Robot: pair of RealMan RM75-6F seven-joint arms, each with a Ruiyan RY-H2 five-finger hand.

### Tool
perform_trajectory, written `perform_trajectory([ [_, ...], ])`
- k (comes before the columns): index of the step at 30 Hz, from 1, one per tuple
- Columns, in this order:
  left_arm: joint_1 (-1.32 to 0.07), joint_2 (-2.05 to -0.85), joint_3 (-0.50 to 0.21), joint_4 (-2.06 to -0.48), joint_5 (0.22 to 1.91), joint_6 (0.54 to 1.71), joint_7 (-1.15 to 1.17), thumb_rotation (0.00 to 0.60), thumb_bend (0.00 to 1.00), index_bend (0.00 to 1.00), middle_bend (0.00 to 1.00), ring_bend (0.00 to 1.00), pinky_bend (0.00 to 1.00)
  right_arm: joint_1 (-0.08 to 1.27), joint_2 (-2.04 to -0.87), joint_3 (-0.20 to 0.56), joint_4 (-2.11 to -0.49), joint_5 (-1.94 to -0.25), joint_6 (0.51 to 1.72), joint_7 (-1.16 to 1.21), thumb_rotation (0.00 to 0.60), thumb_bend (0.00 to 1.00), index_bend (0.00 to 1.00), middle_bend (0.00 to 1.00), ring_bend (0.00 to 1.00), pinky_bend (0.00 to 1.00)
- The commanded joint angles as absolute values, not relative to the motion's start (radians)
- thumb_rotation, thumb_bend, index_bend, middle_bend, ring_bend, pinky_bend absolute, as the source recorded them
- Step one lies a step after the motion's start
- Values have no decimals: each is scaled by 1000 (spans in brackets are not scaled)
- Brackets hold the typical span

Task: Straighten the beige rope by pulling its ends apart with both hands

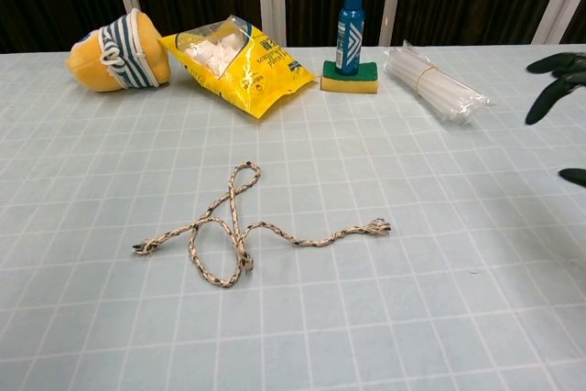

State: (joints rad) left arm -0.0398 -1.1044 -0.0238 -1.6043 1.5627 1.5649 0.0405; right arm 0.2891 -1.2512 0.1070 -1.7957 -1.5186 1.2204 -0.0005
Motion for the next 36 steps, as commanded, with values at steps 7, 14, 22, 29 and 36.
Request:
perform_trajectory([
  [7, -43, -1102, -25, -1602, 1567, 1565, 36, 600, 20, 14, 0, 0, 0, 377, -1419, 117, -1793, -1414, 1109, -175, 600, 310, 414, 108, 0, 0],
  [14, -45, -1100, -27, -1600, 1566, 1563, 26, 600, 20, 14, 0, 0, 0, 414, -1514, 130, -1748, -1347, 1084, -235, 600, 310, 439, 108, 0, 0],
  [22, -50, -1101, -30, -1600, 1556, 1553, 25, 600, 20, 14, 0, 0, 0, 455, -1611, 145, -1659, -1305, 1068, -267, 600, 310, 481, 115, 0, 0],
  [29, -53, -1102, -32, -1600, 1547, 1543, 24, 600, 20, 14, 0, 0, 0, 480, -1666, 154, -1602, -1282, 1059, -267, 600, 310, 506, 118, 0, 0],
  [36, -58, -1104, -35, -1602, 1535, 1533, 25, 600, 20, 15, 0, 0, 0, 506, -1713, 169, -1566, -1256, 1050, -276, 600, 311, 516, 118, 0, 0],
])
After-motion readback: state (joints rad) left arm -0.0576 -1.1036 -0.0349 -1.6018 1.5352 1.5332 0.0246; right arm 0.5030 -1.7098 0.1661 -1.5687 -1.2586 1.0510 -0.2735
